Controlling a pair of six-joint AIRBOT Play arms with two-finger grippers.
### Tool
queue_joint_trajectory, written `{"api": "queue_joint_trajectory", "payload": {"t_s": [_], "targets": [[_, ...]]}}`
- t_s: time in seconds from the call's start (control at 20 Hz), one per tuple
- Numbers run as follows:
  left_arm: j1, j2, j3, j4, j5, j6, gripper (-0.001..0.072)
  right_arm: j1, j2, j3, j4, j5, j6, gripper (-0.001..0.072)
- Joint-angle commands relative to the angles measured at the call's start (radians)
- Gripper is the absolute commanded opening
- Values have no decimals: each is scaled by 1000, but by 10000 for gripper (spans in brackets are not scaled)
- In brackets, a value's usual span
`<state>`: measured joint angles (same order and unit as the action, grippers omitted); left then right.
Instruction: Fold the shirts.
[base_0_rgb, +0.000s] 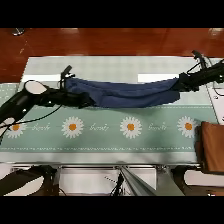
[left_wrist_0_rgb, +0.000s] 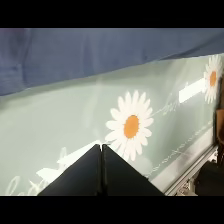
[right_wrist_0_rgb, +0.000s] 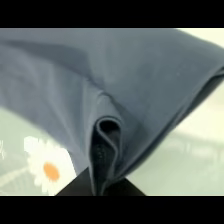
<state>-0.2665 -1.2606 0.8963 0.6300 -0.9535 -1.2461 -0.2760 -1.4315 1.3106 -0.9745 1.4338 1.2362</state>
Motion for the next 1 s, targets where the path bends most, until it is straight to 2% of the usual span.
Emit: {"api": "queue_joint_trajectory", "payload": {"t_s": [0.0,0.1,0.25,0.5,0.65,0.8,0.95], "targets": [[-128,-138,150,-4,28,-23,23,-1,337,-204,-9,-39,-1,19],[-196,-272,295,-2,40,-45,23,-1,490,-306,4,-43,56,19],[-302,-455,487,-3,126,-162,23,-1,639,-375,42,-43,100,20],[-498,-656,665,-3,90,-264,23,0,686,-376,130,-50,114,20],[-602,-694,670,-29,71,-270,24,-1,686,-376,128,-52,109,20],[-597,-692,705,-65,19,-268,24,-1,686,-376,127,-46,109,20],[-459,-660,788,-69,-100,-214,24,0,686,-376,129,-39,109,20]]}}
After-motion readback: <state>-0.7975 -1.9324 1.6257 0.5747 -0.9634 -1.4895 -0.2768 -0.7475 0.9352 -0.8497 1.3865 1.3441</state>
